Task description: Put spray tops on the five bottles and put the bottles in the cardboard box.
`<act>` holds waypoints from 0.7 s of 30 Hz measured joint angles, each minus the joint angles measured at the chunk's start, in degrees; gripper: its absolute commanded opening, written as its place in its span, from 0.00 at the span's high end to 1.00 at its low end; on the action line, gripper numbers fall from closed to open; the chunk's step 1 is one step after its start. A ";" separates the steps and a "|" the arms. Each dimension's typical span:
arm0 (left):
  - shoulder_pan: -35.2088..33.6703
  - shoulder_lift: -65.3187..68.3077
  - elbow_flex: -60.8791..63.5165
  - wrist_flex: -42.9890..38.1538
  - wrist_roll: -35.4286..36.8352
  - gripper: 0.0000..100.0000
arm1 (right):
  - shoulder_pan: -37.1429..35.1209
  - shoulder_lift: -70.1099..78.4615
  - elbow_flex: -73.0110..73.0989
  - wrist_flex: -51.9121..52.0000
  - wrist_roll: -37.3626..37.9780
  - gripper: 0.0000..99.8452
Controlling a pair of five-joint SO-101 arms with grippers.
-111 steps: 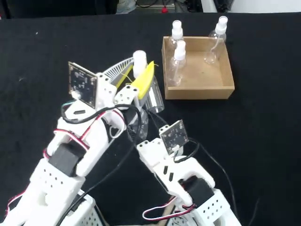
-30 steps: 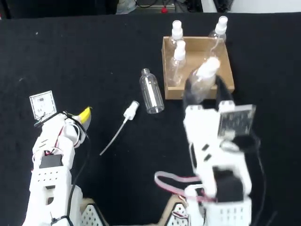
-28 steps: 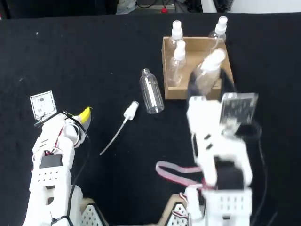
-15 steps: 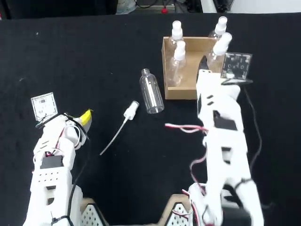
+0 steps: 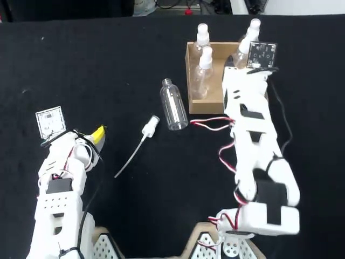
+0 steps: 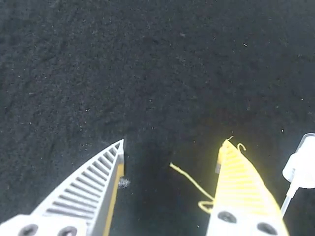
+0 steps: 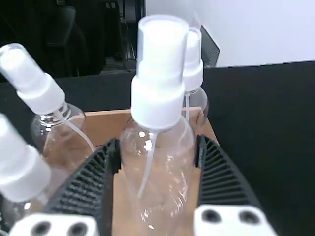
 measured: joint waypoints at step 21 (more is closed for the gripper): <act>0.00 0.00 0.00 0.00 0.00 0.71 | -1.14 14.15 -11.60 -0.53 -5.89 0.87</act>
